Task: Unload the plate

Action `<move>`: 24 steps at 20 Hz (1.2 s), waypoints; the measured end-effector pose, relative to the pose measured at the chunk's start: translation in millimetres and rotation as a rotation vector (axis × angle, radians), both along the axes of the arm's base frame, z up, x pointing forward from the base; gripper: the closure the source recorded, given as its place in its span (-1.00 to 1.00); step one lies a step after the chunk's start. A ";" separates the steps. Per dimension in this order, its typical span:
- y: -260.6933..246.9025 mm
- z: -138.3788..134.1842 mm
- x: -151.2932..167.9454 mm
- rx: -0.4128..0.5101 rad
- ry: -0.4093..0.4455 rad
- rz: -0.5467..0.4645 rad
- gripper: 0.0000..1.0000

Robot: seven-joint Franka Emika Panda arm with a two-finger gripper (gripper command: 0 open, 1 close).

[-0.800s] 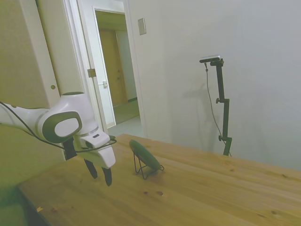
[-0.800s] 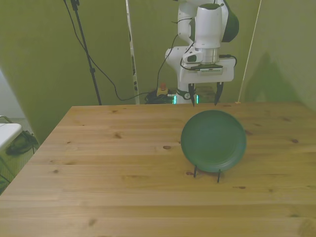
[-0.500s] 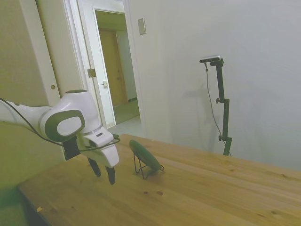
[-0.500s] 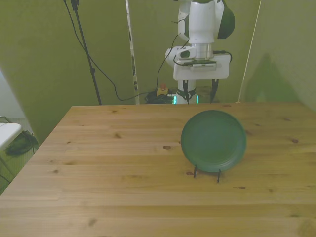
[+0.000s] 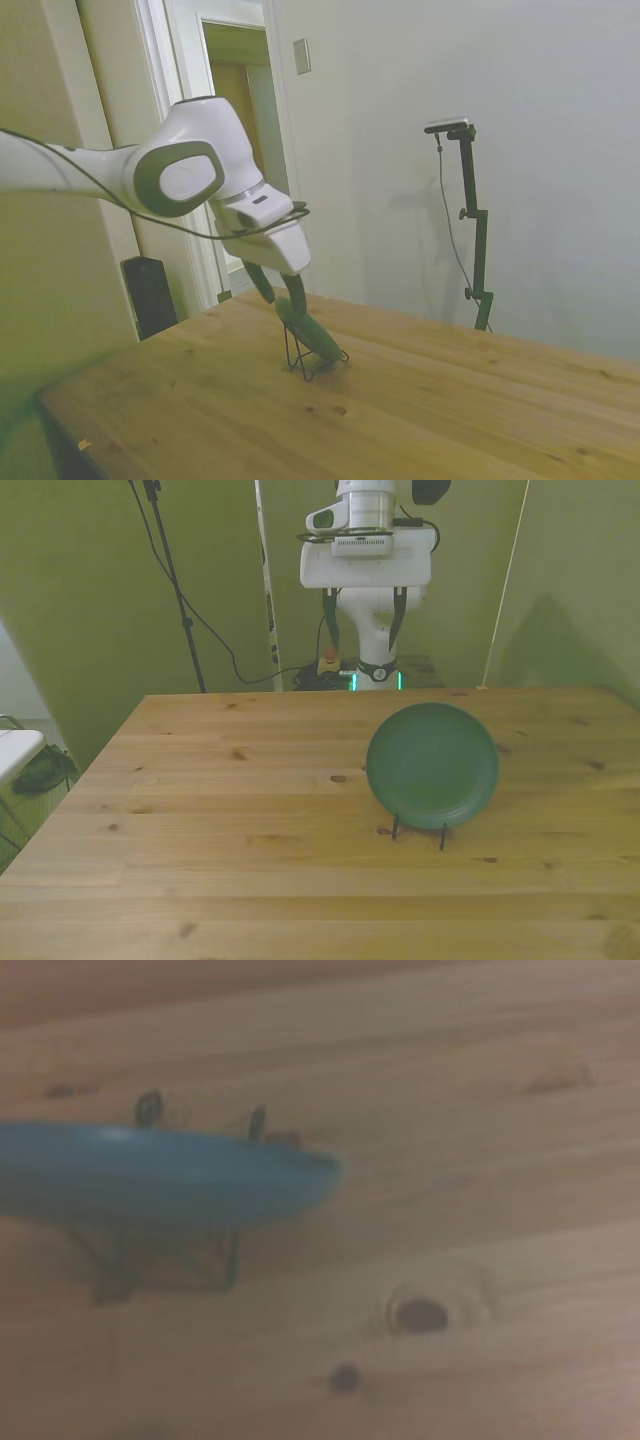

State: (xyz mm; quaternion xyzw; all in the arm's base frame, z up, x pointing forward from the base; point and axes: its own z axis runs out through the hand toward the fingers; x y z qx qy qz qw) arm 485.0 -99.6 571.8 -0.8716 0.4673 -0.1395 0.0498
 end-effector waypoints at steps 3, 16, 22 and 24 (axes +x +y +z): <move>13.1 6.2 38.7 0.006 -0.004 0.035 -1.00; -13.6 31.8 78.2 0.064 0.179 0.471 -1.00; 3.7 18.7 130.3 0.166 0.210 0.731 -1.00; 0.7 9.1 143.7 0.241 0.216 0.799 -1.00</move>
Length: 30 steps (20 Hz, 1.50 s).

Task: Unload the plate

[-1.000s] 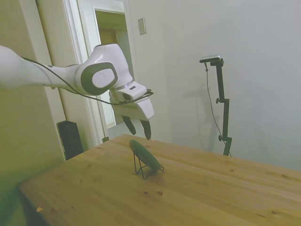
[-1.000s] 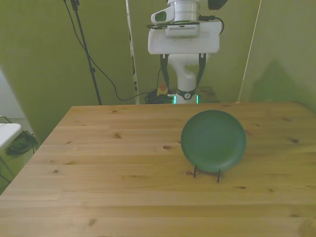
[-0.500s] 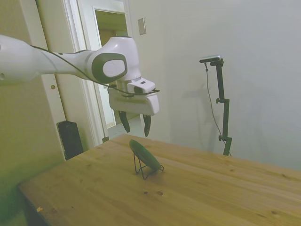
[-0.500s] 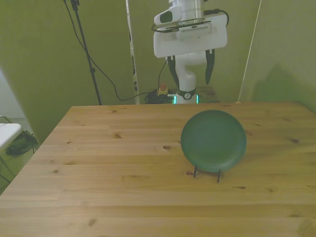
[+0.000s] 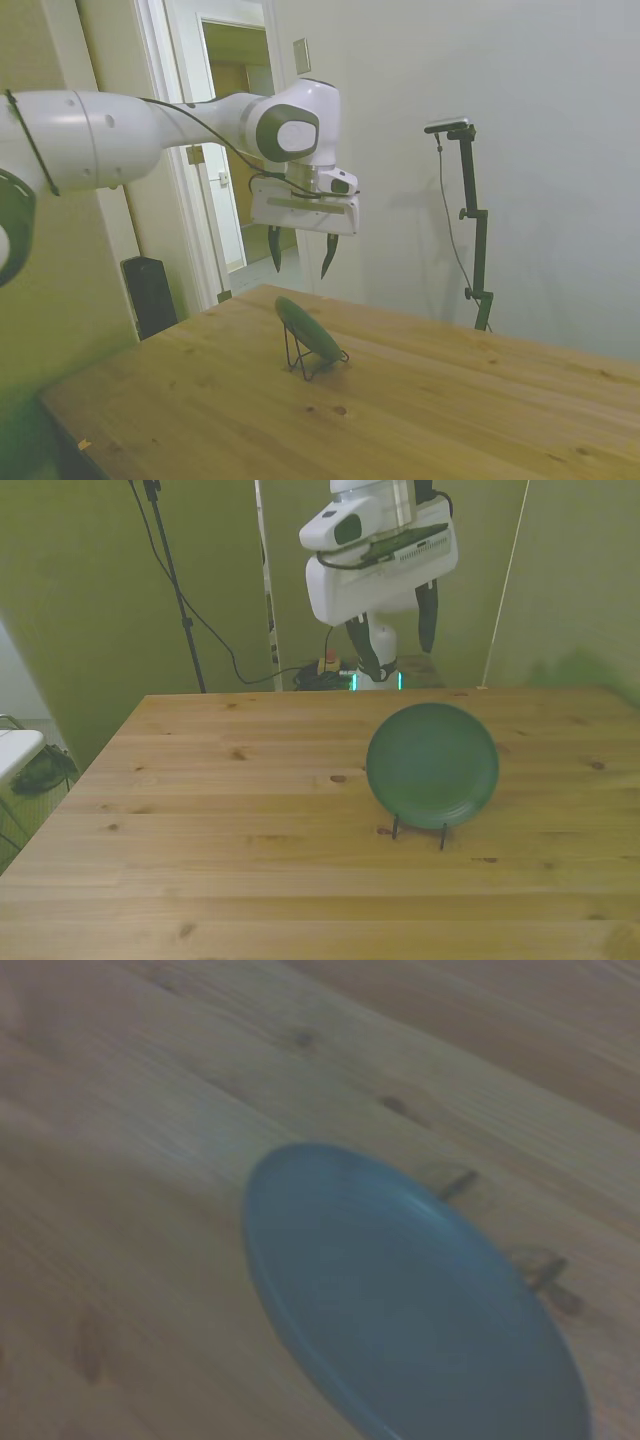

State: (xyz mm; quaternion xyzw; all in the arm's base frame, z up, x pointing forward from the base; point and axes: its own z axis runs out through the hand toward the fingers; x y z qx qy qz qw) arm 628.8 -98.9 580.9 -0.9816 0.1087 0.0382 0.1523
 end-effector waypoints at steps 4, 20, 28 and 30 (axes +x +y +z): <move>-11.7 -25.3 17.4 0.157 0.093 0.088 -1.00; 68.9 -87.4 70.0 0.292 0.243 0.225 -1.00; 78.0 -100.0 65.6 0.294 0.340 0.205 1.00; 76.9 -98.2 63.1 0.286 0.362 0.190 1.00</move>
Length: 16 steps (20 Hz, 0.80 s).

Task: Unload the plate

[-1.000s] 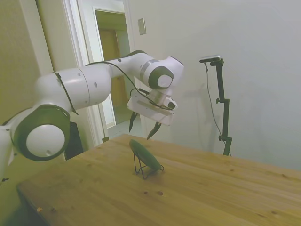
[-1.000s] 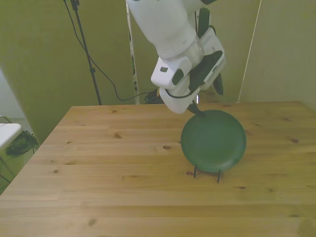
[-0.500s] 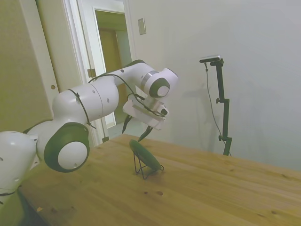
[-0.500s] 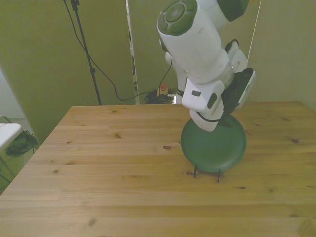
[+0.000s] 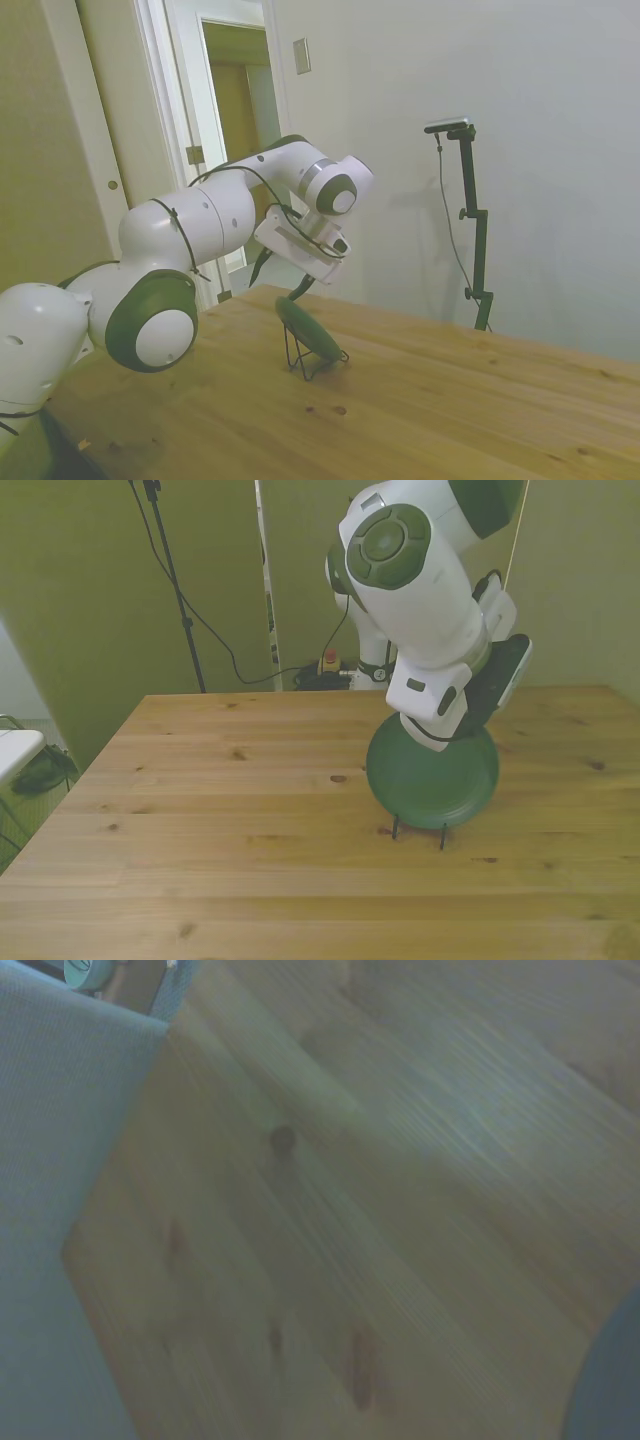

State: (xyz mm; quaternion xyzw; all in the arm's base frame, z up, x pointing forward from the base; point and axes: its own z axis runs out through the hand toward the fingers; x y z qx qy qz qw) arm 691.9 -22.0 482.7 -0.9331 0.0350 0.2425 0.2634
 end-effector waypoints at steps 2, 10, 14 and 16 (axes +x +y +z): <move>-2.7 -1.0 -1.7 -0.013 0.022 -0.012 1.00; -11.4 -16.5 -0.8 -0.046 0.076 -0.046 1.00; -12.9 -21.6 0.0 -0.053 0.086 -0.046 1.00; -17.3 -23.6 0.7 -0.062 0.085 -0.053 1.00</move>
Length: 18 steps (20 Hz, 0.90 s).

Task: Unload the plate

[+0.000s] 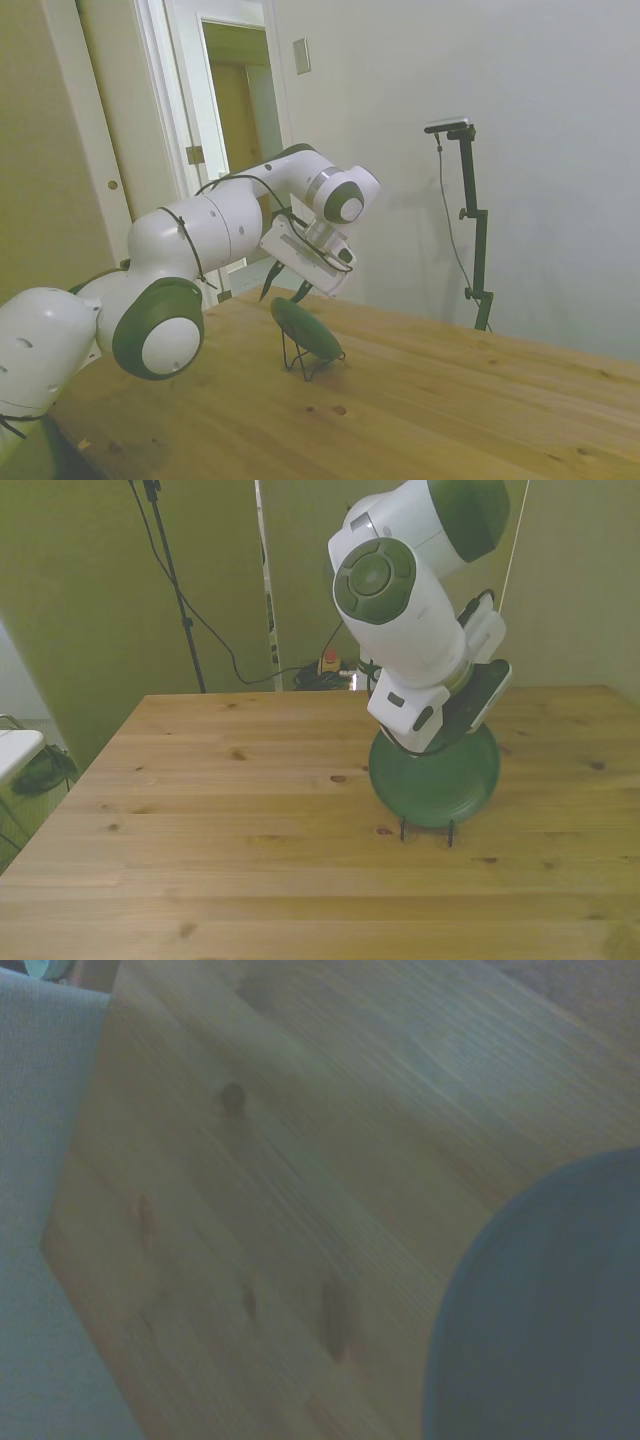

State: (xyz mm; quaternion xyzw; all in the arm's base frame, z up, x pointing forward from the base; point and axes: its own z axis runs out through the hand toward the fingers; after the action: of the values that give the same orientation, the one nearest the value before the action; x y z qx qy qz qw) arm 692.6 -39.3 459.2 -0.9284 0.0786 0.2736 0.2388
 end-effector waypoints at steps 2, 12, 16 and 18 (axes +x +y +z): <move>-6.2 -0.7 0.6 -0.012 -0.003 -0.009 1.00; -19.2 7.0 1.4 -0.025 -0.031 -0.027 1.00; -22.5 14.3 0.9 -0.048 -0.049 -0.031 1.00; -25.9 22.0 0.1 -0.068 -0.066 -0.037 1.00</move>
State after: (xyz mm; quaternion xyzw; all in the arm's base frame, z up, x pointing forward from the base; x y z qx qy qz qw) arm 692.7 -65.2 481.2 -0.9430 0.0969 0.2354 0.2145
